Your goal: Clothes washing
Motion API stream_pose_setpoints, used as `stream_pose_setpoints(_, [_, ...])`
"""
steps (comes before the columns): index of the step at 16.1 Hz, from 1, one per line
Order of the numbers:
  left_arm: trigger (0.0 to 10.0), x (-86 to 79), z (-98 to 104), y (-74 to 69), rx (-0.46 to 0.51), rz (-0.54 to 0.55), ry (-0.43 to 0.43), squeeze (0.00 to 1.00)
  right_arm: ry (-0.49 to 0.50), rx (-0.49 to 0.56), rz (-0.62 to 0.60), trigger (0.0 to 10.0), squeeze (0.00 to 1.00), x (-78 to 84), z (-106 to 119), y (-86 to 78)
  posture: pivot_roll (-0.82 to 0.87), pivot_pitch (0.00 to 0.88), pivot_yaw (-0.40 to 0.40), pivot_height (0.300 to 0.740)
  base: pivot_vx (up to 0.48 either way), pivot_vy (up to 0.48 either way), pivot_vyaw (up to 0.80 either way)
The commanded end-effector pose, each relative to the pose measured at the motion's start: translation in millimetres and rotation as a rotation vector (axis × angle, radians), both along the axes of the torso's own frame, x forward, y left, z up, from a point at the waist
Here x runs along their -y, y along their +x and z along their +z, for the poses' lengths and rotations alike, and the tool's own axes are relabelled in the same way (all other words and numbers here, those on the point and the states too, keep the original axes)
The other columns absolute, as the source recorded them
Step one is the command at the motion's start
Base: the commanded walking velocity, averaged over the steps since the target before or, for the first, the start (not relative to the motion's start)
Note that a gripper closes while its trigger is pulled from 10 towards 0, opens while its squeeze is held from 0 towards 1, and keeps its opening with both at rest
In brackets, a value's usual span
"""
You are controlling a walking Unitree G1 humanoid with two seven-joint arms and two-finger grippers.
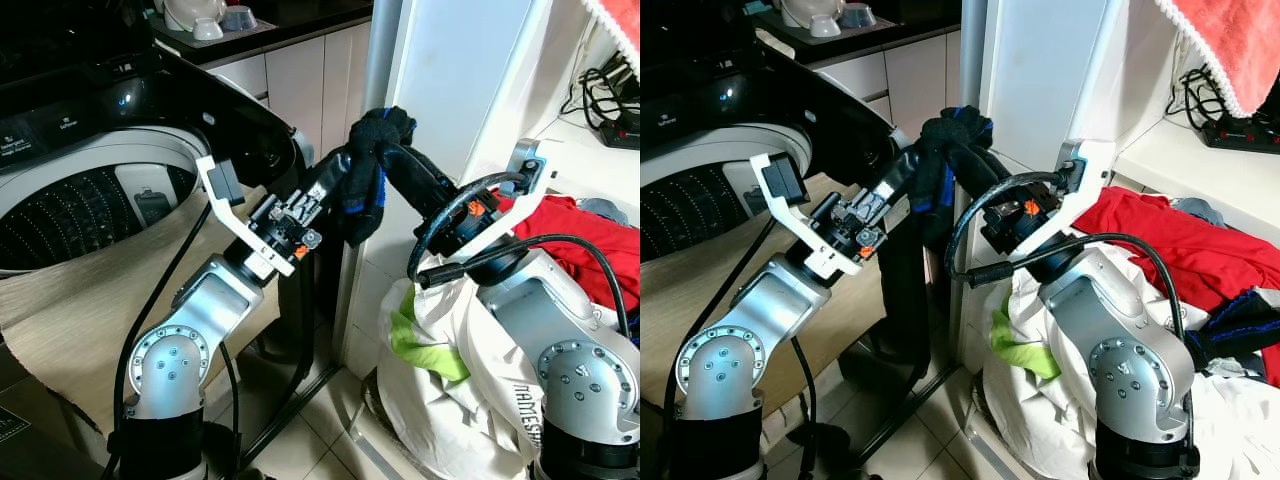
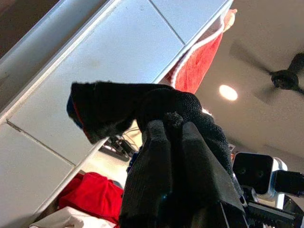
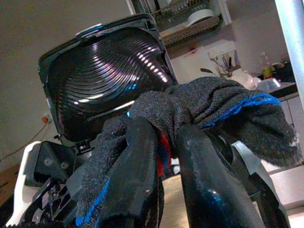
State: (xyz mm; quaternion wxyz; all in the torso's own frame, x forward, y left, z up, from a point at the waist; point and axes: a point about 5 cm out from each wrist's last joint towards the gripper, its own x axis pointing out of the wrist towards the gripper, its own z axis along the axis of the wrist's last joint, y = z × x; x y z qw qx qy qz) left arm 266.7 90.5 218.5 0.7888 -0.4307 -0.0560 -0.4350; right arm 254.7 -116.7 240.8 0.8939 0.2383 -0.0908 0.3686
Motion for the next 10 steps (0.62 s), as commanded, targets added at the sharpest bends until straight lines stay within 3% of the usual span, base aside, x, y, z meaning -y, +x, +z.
stream_pose_setpoints(1, [0.0,-3.6,6.9,0.0,0.032,0.015,-0.007,0.0,-0.002,0.01,0.022,10.0,1.0,-1.4,1.9,-0.5,-0.08,0.0,0.019,0.74,0.0,0.0,0.0])
stream_pose_setpoints(4, [0.0,-9.8,12.1,4.9,0.048,0.041,-0.013,0.0,-0.018,-0.009,0.044,10.0,1.0,-3.3,-1.6,-1.3,-0.08,0.0,0.02,0.74,0.0,0.0,0.0])
stream_pose_setpoints(6, [0.0,-18.7,16.4,11.4,0.076,0.105,0.042,0.0,-0.053,-0.018,0.063,10.0,1.0,-6.2,-3.8,-2.7,-0.08,0.0,0.022,0.74,0.0,0.0,0.0])
stream_pose_setpoints(10, [0.0,-21.7,18.0,13.6,0.086,0.127,0.06,0.0,-0.073,-0.018,0.067,10.0,1.0,-7.0,-4.6,-3.3,-0.08,0.0,0.022,0.74,0.0,0.0,0.0])
